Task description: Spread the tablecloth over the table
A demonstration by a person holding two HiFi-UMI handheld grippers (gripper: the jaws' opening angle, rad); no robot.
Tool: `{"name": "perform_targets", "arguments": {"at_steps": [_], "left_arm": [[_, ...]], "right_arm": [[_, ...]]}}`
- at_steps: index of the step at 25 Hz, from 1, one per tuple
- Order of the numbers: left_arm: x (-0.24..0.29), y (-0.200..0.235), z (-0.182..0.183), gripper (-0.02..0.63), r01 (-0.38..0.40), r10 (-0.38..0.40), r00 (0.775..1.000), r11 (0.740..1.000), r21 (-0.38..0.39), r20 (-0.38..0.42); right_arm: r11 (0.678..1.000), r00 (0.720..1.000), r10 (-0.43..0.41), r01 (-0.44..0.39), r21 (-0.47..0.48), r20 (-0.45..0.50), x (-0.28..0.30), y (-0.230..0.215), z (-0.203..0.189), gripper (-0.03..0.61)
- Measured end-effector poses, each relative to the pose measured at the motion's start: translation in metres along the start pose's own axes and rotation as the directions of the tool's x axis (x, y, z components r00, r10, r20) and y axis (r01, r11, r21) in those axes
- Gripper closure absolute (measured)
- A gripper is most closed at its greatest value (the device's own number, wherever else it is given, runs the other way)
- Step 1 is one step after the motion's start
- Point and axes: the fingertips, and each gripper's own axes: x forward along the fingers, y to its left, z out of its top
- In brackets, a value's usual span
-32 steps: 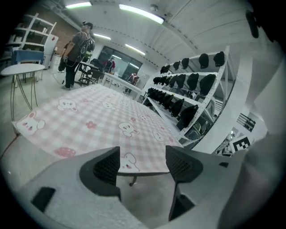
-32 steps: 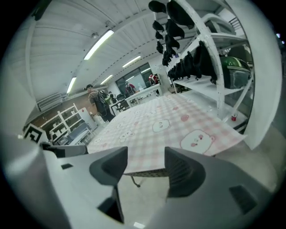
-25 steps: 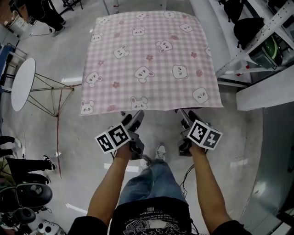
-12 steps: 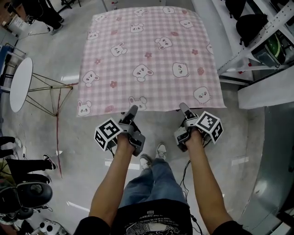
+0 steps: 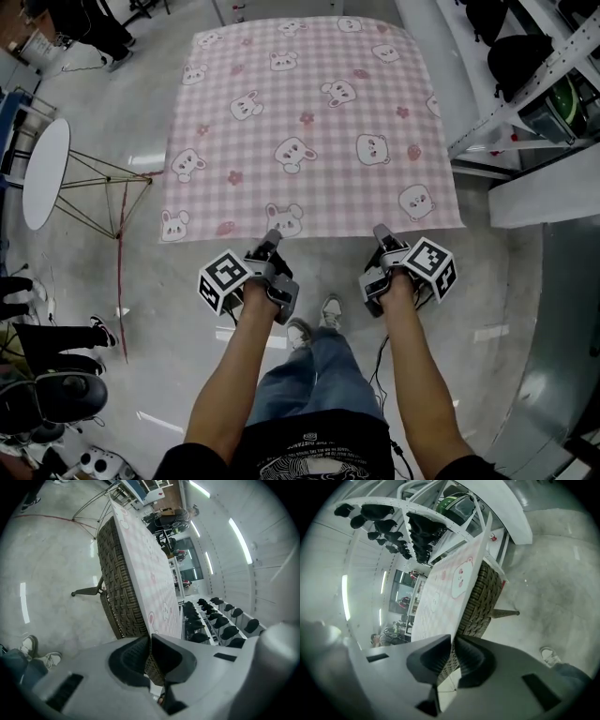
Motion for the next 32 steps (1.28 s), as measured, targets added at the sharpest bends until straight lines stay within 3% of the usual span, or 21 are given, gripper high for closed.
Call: {"name": "perform_targets", "arguments": {"at_steps": [8,24,27,30,32], "left_arm": [[0.002,0.005,0.001,0.604,0.002,-0.001,1.0,1.0,0.029,-0.028],[0.003,0.009,0.003,0.604,-0.002,0.005,0.999,0.998,0.066,-0.037],[0.002,0.007,0.003,0.59,0.003,0.0,0.999,0.996,0.087,-0.038],[-0.006,0.006,-0.005,0.526,-0.001,0.007,0.998,0.994,0.106,-0.062],[-0.012,0.002,-0.011,0.526,0.0,0.009,0.997,0.993,0.114,-0.076]], "right_arm": [[0.995,1.0,0.009,-0.009,-0.096,0.005,-0.002,0.001,-0.002,0.566],[0.995,0.999,0.04,-0.037,-0.097,0.033,-0.006,-0.004,-0.008,0.563],[0.992,0.999,0.035,-0.031,-0.123,0.034,-0.009,-0.004,-0.008,0.54],[0.989,0.999,0.032,-0.028,-0.145,0.026,-0.019,-0.003,-0.01,0.525],[0.987,0.999,0.034,-0.03,-0.158,0.024,-0.027,0.002,-0.011,0.525]]}}
